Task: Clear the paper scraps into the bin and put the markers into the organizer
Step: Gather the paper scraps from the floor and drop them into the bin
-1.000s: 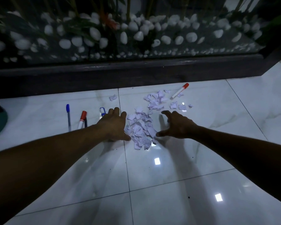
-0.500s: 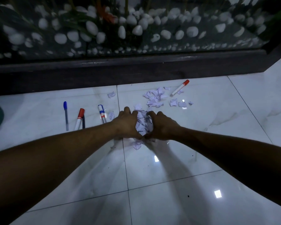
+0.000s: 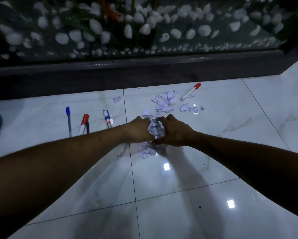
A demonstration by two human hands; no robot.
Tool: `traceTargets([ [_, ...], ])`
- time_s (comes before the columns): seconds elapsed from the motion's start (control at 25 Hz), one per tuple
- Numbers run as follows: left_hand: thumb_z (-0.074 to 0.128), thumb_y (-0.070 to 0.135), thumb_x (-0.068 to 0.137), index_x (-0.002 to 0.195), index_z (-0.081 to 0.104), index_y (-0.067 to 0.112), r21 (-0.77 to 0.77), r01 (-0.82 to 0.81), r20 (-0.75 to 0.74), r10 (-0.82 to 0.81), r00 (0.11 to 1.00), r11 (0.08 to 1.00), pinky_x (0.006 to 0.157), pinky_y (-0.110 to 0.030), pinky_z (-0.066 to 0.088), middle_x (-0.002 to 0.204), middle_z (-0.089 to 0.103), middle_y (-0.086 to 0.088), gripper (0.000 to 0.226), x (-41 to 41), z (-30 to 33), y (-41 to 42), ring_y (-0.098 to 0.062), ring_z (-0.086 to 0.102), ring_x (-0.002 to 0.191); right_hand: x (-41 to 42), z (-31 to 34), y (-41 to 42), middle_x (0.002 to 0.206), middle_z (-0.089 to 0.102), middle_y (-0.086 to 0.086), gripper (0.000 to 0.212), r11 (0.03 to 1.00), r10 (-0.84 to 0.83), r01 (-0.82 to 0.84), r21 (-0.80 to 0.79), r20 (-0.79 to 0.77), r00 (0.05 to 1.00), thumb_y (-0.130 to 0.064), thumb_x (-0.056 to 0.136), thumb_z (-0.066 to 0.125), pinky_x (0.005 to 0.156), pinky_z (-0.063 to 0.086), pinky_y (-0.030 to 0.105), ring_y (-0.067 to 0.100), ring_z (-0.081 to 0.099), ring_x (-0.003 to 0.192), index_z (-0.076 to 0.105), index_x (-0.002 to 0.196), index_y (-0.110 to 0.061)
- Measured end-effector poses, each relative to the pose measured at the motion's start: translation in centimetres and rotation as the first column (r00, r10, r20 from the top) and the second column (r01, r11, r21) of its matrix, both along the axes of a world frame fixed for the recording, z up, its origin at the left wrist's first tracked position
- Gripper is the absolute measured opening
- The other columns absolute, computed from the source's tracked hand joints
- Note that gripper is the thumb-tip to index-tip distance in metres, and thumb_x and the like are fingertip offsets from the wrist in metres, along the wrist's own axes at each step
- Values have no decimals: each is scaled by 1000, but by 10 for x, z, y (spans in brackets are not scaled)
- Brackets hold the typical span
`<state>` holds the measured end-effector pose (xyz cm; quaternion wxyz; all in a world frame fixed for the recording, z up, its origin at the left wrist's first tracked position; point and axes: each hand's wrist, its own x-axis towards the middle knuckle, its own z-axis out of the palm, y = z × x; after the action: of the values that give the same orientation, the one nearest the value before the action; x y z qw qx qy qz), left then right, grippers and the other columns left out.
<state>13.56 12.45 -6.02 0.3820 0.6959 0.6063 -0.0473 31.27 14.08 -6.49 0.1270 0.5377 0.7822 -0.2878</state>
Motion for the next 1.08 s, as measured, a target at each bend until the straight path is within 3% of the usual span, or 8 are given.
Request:
traceTargets([
  [0.12,71,45,84,146,33,14,52,94,-15,-94,995,994,91,-29,43,138,40,-14,79,2,3,-5,-27,46,124,-1,2,-4,143,39,8,112,997,69,-70,12,60,996,-74,61,75,93,48,42,31,54,122,26,150,-28],
  [0.32,79,71,59,156,0,19,-20,165,-299,-164,940,986,109,-43,42,151,16,-18,135,-15,-3,-11,-37,34,137,0,1,-16,147,31,8,133,985,167,-171,9,172,971,-80,48,77,93,47,44,31,45,130,13,154,-33],
  [0.48,82,68,56,156,-13,23,-40,235,-349,-234,907,971,109,-45,41,154,8,-20,145,-8,-17,-29,-40,31,136,5,-1,-18,146,27,9,140,980,194,-197,-6,221,956,-76,47,81,92,49,46,32,44,128,4,155,-32],
  [0.6,88,53,61,157,1,22,65,218,-296,-190,936,974,102,-43,48,146,20,-20,134,1,-25,-30,-38,43,127,10,-11,-29,136,31,10,127,992,116,-124,30,179,977,-60,53,87,88,53,43,32,52,116,14,152,-29],
  [0.76,84,35,74,147,31,18,148,160,-145,-138,980,976,90,-31,51,134,45,-14,92,16,-29,-22,-31,57,113,6,-19,-31,120,44,12,77,996,-74,77,37,-73,995,-34,73,82,74,47,33,33,60,99,40,135,-16],
  [0.88,79,18,77,124,50,10,192,63,-10,-63,998,979,80,-31,48,119,63,-13,55,19,-23,-18,-30,62,106,-3,-18,-25,107,60,13,43,980,-175,192,56,-223,959,-25,79,73,68,41,32,33,61,97,50,112,-9],
  [1.0,73,13,83,115,63,5,186,-10,31,5,1000,983,81,-21,46,117,67,-10,34,17,-9,-19,-28,63,107,-13,-11,-23,99,70,12,30,950,-310,305,-67,-317,896,-15,77,72,78,54,41,27,66,92,62,102,-2],
  [1.08,68,11,86,110,68,5,181,-54,35,48,998,982,68,-9,40,115,69,-10,24,10,2,-24,-27,63,107,-21,-2,-23,90,72,16,21,946,-323,305,-108,-367,872,-10,74,71,81,57,45,25,68,85,67,91,2],
])
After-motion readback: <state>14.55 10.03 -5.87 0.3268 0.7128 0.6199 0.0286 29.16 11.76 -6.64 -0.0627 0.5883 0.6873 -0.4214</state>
